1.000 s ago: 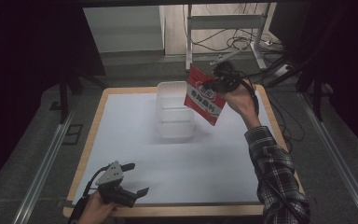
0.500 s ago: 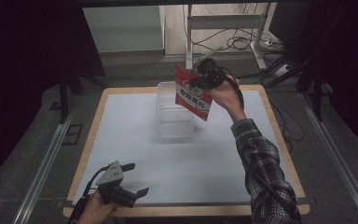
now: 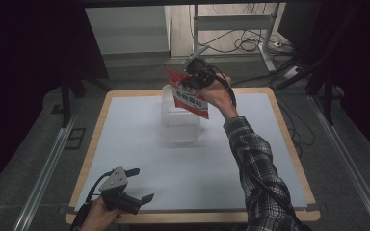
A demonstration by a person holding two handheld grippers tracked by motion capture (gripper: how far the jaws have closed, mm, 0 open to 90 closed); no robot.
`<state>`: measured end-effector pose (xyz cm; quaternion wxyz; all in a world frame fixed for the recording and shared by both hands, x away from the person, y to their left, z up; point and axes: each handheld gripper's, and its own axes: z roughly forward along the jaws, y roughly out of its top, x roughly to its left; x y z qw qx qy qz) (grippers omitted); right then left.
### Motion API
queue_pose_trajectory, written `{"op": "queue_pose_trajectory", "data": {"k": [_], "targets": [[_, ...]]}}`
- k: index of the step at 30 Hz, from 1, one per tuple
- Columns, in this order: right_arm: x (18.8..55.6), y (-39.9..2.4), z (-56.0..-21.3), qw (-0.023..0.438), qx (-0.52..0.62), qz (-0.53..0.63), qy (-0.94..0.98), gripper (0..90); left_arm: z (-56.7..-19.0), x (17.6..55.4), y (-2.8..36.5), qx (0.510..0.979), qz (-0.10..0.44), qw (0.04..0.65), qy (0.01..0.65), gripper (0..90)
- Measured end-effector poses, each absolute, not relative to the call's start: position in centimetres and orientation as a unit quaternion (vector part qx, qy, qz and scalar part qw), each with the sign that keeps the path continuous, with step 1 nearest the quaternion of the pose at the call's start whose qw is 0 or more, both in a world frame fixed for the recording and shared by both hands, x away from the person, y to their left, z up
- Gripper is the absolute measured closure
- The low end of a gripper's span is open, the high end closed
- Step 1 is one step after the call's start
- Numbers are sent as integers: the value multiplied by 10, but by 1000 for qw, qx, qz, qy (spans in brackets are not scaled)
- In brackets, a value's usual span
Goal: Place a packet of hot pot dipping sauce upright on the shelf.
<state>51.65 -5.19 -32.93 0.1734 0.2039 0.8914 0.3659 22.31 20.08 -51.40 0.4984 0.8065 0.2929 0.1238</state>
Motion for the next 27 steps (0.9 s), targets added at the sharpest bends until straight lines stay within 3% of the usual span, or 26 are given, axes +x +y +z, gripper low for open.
{"op": "queue_pose_trajectory", "data": {"k": [14,27], "targets": [[525,-22,-341,177,185,385,887,877,-514,223,201,806,123,499,293,0],[541,-38,-370,172,229,384,878,871,-514,223,200,807,123,498,293,0]]}}
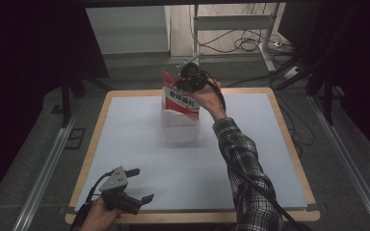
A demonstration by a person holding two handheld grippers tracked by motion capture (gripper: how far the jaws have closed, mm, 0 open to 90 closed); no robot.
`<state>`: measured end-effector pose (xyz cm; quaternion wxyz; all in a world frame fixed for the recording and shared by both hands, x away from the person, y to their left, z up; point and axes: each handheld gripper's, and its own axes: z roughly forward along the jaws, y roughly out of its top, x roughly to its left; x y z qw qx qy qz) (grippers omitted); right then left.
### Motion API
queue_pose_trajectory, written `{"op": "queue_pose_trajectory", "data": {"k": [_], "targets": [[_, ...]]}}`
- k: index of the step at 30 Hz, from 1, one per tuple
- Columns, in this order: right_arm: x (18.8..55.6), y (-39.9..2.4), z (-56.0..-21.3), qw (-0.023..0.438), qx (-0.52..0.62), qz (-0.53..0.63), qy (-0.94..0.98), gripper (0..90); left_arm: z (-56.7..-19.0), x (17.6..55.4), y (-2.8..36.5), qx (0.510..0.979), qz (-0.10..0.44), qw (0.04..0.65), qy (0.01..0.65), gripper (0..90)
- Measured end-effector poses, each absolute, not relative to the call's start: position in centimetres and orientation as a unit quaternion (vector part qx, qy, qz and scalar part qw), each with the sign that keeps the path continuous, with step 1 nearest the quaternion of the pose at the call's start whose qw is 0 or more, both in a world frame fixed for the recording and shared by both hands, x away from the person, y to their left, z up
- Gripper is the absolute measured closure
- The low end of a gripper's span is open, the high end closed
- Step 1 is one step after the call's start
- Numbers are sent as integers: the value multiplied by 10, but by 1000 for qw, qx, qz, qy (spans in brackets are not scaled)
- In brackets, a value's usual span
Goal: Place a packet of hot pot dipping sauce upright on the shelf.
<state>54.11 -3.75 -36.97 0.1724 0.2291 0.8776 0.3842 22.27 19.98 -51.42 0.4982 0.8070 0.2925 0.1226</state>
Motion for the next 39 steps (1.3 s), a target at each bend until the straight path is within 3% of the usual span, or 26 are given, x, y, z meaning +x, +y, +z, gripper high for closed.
{"op": "queue_pose_trajectory", "data": {"k": [11,28,39], "targets": [[540,-37,-377,173,236,372,881,838,-514,222,200,808,122,497,291,0],[533,-39,-373,206,235,382,870,423,-514,223,200,806,122,500,293,0],[527,-41,-370,202,227,383,872,284,-514,222,202,802,124,501,301,0]]}}
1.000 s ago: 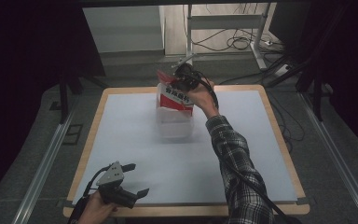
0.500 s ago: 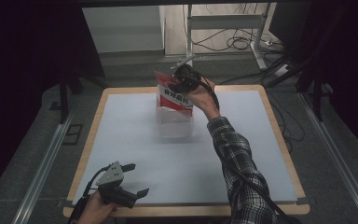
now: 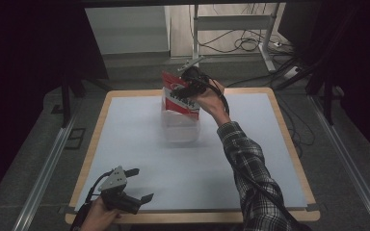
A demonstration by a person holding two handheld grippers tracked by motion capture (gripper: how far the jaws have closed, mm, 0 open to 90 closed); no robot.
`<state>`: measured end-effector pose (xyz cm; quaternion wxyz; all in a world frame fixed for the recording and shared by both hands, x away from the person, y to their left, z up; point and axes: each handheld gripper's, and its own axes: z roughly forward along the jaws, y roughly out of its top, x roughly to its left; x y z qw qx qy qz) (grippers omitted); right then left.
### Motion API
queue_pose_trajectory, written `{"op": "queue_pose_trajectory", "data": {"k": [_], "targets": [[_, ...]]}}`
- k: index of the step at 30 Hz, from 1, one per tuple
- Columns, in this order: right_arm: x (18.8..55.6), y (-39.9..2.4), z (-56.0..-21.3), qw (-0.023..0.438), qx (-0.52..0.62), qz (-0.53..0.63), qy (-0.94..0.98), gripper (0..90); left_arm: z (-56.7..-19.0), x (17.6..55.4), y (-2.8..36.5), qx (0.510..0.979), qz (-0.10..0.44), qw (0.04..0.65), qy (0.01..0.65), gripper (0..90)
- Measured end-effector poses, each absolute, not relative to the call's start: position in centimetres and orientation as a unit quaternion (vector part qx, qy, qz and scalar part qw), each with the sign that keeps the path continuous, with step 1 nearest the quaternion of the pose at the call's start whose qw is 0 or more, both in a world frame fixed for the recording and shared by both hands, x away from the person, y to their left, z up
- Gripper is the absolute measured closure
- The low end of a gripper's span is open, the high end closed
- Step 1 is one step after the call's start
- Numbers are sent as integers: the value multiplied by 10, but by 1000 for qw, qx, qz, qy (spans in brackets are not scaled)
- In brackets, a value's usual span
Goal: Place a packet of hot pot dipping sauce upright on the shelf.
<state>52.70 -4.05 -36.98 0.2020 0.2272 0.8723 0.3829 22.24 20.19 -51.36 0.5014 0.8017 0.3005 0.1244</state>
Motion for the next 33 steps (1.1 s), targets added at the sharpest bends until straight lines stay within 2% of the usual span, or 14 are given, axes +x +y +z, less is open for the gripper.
{"op": "queue_pose_trajectory", "data": {"k": [16,24,33], "targets": [[518,-54,-363,191,221,395,871,146,-510,221,211,773,135,527,327,9],[514,-63,-362,178,232,394,872,81,-508,216,209,777,165,526,303,11],[508,-71,-362,180,241,402,865,35,-507,216,211,774,170,529,304,10]]}}
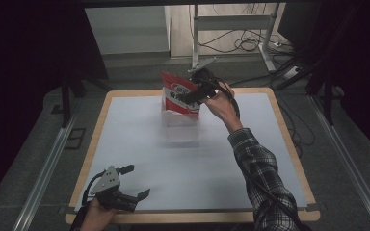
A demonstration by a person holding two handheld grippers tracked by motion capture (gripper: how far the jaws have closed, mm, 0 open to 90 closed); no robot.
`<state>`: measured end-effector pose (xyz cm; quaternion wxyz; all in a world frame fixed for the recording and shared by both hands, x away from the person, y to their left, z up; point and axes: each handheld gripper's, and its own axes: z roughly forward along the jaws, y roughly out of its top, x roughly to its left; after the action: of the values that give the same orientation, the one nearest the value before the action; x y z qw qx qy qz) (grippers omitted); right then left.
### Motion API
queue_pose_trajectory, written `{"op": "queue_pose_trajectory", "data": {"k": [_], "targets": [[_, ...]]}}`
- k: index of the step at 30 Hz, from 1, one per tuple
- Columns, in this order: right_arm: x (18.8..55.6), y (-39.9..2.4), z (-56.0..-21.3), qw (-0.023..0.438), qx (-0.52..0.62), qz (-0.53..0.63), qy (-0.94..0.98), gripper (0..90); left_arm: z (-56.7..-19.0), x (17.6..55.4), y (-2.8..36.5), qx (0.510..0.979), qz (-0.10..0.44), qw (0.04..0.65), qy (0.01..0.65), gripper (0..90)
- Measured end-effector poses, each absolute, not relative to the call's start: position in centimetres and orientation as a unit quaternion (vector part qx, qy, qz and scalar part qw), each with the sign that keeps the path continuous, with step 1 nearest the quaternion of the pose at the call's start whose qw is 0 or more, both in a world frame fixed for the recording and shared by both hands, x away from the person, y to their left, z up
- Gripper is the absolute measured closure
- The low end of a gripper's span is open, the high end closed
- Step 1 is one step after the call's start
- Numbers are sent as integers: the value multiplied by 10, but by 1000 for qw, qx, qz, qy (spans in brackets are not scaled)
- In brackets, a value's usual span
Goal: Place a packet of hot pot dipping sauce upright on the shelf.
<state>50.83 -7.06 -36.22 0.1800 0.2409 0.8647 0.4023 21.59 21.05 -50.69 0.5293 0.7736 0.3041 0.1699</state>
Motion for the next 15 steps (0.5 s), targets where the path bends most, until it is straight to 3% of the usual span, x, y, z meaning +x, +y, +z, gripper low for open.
{"op": "queue_pose_trajectory", "data": {"k": [15], "targets": [[492,-92,-360,180,251,430,848,0,-508,216,210,774,167,532,300,0]]}}
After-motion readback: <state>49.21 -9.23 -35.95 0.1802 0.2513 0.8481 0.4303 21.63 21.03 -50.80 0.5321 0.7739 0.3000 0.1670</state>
